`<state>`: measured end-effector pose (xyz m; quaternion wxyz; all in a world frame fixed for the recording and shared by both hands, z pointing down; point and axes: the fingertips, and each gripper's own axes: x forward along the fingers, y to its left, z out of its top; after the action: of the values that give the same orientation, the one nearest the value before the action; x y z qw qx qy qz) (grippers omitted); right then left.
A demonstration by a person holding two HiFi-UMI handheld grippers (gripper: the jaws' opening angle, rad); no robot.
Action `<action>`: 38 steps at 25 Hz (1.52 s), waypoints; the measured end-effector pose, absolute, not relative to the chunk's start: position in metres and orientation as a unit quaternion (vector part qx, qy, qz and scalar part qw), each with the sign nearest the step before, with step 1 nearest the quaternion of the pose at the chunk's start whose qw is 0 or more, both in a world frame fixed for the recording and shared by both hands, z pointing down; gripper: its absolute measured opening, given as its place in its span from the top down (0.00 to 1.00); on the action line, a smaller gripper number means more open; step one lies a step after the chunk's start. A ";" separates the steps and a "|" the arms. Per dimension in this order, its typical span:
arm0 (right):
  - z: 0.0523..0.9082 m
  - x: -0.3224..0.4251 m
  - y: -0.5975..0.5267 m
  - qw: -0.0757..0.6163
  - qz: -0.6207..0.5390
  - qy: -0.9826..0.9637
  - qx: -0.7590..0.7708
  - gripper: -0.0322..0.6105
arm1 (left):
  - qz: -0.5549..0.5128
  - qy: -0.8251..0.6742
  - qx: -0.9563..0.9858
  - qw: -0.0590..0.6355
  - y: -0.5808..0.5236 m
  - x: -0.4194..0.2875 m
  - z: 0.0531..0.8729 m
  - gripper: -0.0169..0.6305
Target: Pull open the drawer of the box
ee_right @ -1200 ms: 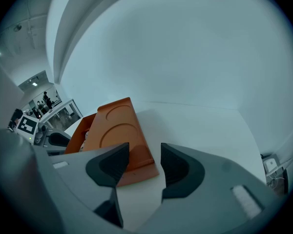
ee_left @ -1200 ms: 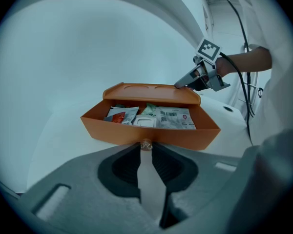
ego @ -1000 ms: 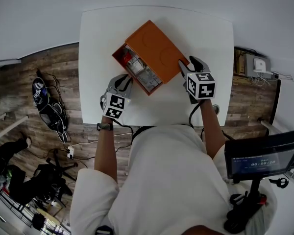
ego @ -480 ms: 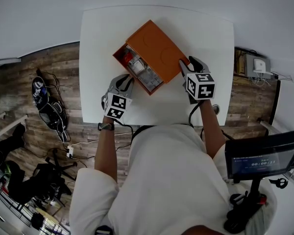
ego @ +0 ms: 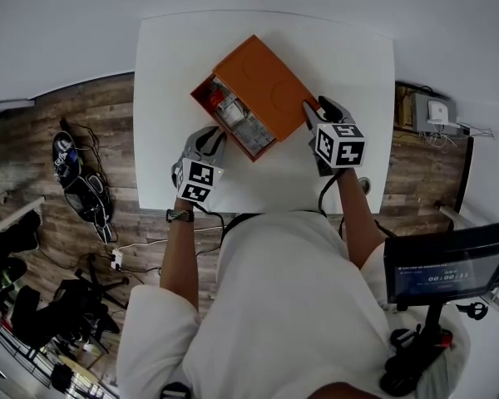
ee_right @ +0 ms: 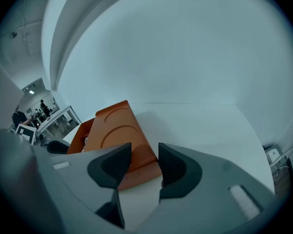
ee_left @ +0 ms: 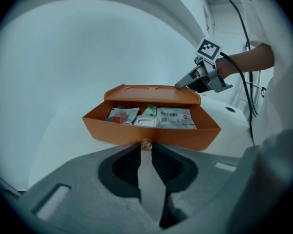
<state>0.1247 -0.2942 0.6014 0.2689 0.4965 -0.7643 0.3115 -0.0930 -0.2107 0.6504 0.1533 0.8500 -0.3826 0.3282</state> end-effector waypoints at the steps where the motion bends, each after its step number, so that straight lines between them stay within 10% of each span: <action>1: 0.602 0.125 -0.294 0.266 0.314 -0.763 0.498 0.67 | 0.328 -0.384 0.850 0.153 -0.211 -0.093 0.650 0.86; 38: 0.603 0.126 -0.295 0.261 0.309 -0.753 0.519 0.69 | 0.320 -0.408 0.841 0.155 -0.209 -0.084 0.650 0.86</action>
<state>0.1261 -0.2954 0.6034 0.2608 0.5192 -0.7530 0.3087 -0.0836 -0.2089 0.6504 0.1553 0.8407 -0.4081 0.3202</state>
